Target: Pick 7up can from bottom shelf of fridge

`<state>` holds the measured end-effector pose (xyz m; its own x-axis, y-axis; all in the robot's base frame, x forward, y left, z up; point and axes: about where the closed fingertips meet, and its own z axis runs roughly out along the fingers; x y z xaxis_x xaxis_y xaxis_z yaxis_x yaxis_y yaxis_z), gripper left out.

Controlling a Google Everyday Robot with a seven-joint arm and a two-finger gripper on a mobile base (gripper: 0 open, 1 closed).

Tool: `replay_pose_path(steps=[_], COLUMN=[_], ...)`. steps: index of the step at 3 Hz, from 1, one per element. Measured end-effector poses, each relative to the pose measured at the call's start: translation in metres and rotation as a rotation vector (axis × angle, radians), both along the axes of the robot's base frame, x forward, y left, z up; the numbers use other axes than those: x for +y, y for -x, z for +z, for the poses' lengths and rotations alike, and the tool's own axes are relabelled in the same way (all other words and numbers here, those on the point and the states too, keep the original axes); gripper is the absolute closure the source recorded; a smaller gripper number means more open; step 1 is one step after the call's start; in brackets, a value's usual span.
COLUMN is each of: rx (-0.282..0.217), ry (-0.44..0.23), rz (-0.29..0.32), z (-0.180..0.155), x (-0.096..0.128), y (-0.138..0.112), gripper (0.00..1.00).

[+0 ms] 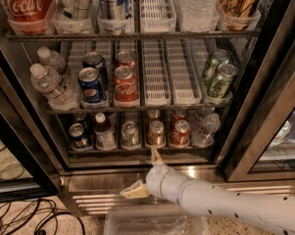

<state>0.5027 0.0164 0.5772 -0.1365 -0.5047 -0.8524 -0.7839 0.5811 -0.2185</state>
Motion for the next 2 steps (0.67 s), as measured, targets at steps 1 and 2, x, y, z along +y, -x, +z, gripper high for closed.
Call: replay_pose_path(steps=[1, 2], rx=[0.012, 0.004], ry=[-0.051, -0.107], rz=[-0.099, -0.199], z=[-0.0004, 0.0037], x=[0.0019, -0.0012], y=[-0.0089, -0.0141], gripper=[0.0, 0.0])
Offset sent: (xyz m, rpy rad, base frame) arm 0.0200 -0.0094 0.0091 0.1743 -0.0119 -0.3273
